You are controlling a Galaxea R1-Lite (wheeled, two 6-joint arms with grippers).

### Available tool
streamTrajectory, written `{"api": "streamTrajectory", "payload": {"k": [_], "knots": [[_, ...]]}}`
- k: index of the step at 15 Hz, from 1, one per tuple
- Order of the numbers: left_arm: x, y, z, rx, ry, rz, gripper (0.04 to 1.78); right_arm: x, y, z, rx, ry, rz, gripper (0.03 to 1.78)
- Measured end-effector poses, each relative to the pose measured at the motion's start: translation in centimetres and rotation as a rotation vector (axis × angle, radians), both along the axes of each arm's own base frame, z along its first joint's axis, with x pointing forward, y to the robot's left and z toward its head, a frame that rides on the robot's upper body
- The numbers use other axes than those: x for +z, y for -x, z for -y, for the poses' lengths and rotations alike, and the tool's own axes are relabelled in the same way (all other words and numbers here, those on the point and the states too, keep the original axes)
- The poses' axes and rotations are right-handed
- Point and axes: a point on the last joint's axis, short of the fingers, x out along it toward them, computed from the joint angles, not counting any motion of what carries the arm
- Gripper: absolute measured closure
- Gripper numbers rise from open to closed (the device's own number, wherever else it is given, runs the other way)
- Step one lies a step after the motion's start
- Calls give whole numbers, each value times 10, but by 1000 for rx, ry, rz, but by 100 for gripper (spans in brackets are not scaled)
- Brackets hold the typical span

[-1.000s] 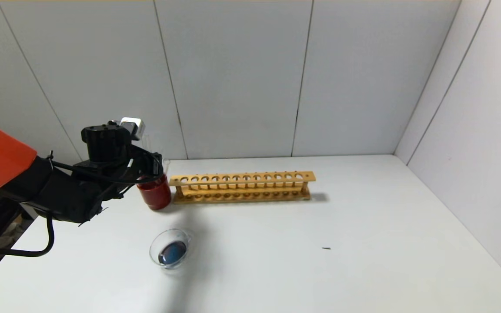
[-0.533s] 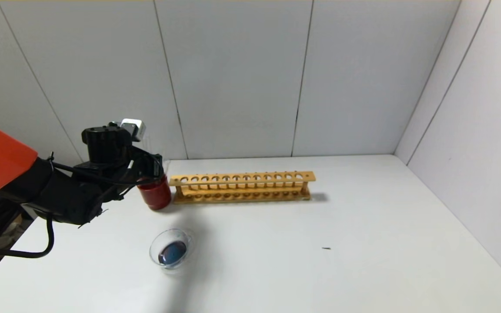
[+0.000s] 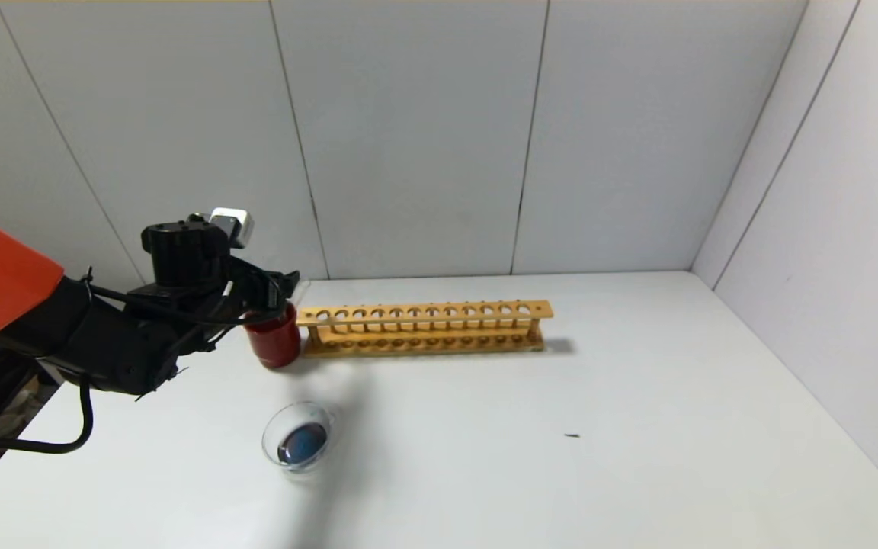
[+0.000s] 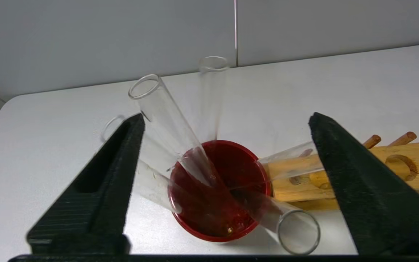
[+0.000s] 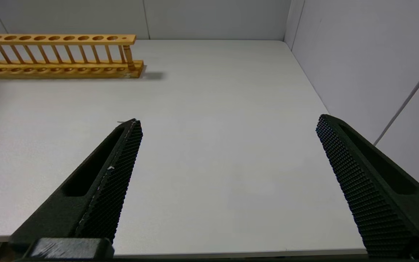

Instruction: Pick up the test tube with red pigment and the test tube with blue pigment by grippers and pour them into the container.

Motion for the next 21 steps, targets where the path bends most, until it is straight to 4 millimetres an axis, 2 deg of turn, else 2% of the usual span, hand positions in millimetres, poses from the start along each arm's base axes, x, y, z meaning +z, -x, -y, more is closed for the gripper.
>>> {"api": "streamTrajectory", "payload": {"k": [3,12,21], "knots": [[1,0,1,-3,-1,0,8,0,0,0,0,0,0,6],[4,4,1,-2,0,6,8,0,0,0,0,0,0,6],[17,8,0,-4,4,34,8,0,0,0,1,0,0,6]]}}
